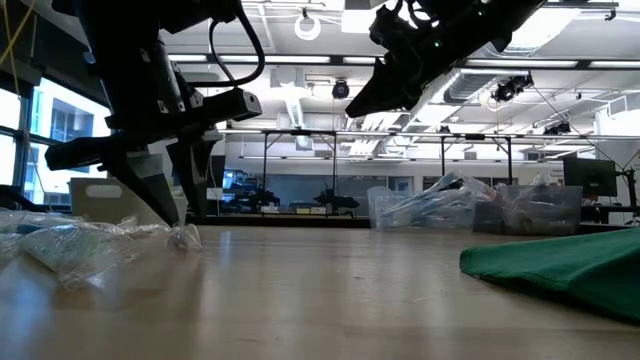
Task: Pick & Place Toothbrushes
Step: Put the orange toothbrush into the black bin
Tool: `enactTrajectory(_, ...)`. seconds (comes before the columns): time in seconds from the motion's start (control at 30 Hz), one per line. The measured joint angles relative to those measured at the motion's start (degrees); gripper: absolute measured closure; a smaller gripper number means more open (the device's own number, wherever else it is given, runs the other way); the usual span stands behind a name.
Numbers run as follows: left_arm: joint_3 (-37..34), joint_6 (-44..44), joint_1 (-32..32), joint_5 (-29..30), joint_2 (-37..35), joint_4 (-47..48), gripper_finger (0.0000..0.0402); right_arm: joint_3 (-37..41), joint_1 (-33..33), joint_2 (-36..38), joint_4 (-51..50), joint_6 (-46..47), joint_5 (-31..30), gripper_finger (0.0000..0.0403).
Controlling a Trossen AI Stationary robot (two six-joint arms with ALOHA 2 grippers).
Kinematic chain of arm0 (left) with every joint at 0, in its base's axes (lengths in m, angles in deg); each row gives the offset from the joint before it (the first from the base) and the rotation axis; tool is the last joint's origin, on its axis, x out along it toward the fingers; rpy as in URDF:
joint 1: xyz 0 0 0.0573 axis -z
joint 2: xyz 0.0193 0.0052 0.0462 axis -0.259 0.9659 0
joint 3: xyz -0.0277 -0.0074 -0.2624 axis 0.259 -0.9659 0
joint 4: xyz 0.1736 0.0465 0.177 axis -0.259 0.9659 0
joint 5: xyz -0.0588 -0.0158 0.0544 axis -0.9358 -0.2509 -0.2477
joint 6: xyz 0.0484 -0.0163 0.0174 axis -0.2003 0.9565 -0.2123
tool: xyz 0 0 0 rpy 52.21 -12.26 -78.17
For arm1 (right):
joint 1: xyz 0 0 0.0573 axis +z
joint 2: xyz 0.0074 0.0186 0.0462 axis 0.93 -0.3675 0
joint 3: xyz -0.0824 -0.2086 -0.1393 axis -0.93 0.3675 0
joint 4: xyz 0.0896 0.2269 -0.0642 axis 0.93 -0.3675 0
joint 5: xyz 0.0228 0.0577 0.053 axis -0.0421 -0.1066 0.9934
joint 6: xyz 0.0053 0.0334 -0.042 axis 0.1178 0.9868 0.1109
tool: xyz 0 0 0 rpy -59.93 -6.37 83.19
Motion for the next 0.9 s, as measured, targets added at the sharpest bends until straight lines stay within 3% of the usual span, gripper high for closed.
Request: enactTrajectory(0.9,0.07,-0.09,0.00,0.47,0.70,1.27,0.0279,0.00,0.01,0.00,-0.02,-0.01,0.00,0.0332)
